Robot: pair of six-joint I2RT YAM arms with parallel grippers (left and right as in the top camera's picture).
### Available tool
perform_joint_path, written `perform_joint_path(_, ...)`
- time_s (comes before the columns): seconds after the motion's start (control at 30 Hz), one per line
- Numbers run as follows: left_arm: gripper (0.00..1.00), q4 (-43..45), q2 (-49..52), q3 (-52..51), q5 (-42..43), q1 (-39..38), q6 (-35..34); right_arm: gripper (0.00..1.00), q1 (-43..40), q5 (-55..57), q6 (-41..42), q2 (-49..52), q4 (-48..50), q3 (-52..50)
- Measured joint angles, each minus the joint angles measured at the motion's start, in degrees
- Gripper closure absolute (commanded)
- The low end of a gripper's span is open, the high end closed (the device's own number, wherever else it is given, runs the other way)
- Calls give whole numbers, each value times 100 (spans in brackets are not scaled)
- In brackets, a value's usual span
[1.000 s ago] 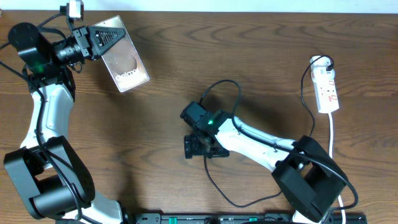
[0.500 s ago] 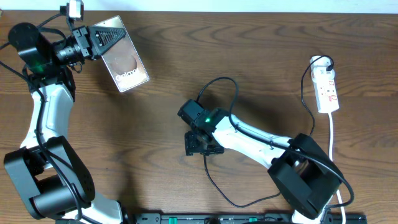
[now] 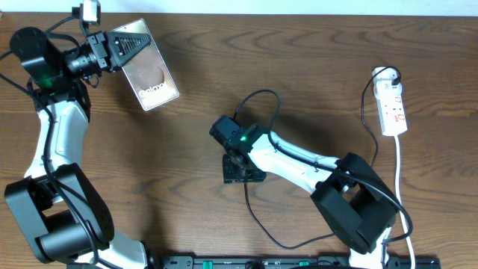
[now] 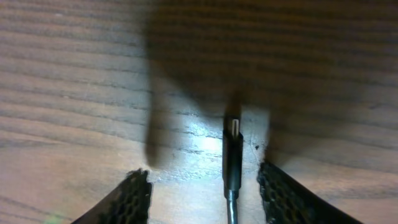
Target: Plug charger to phone and switch on socket
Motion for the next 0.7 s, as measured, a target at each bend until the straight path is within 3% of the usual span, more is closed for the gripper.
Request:
perform_joint_path(0.23,93,0,0,0,0,0,0,66,-20,2,0,76,-85,92)
perform_joint_path(0.47,92,0,0,0,0,0,0,89,-20,2,-26,96,-107,92)
perform_joint_path(0.53,93,0,0,0,0,0,2,99,-20,2,-24,107,-120,92)
perform_joint_path(0.7,93,0,0,0,0,0,4,99,-26,-11,-39,120,-162,116)
